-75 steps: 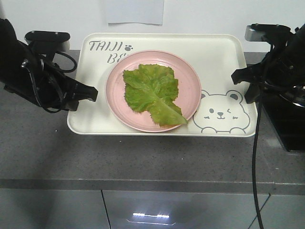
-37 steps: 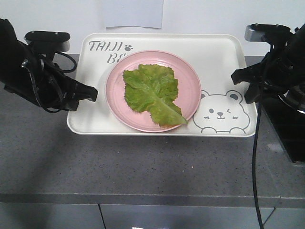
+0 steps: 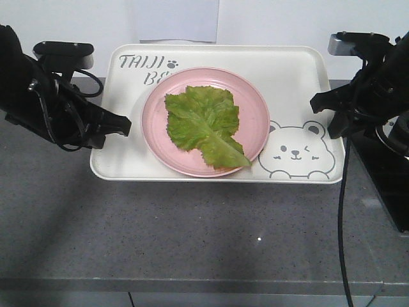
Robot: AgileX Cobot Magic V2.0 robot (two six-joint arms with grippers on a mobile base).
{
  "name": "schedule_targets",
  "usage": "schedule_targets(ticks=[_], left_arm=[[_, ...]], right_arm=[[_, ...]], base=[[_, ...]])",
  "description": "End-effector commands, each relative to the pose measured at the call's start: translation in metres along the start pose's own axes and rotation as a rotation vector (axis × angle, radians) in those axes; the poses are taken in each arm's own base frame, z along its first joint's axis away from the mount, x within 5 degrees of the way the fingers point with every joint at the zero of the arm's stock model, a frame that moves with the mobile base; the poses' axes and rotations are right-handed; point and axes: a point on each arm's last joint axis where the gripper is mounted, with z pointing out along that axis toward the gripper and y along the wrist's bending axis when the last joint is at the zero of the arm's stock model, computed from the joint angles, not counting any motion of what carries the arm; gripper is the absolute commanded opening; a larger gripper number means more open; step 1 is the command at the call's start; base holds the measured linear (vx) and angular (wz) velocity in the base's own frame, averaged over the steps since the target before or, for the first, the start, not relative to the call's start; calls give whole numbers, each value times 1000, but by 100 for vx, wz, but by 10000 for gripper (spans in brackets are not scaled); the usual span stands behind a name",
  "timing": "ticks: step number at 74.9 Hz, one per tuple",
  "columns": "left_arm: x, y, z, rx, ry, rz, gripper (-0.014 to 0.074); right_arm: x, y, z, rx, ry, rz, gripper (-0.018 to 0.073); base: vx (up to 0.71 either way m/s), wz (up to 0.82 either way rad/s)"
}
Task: Transfer vegetables to tray and serve
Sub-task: 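Hold the tray above the countertop with both grippers as the base settles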
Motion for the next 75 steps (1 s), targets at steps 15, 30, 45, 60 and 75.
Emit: schedule_targets(ticks=[15,30,45,60,75], left_arm=[[-10,-14,-26,107,-151,1,-6],[-10,-14,-26,107,-151,1,-6],[-10,-14,-26,107,-151,1,-6],[-10,-14,-26,107,-151,1,-6],[-10,-14,-26,107,-151,1,-6]], right_arm=[[-4,17,-26,-83,-119,-22,-6],[-4,17,-26,-83,-119,-22,-6],[-4,17,-26,-83,-119,-22,-6],[-4,17,-26,-83,-119,-22,-6],[-4,17,-26,-83,-119,-22,-6]], base=[[6,-1],[5,-1],[5,-1],[5,-2],[5,-3]])
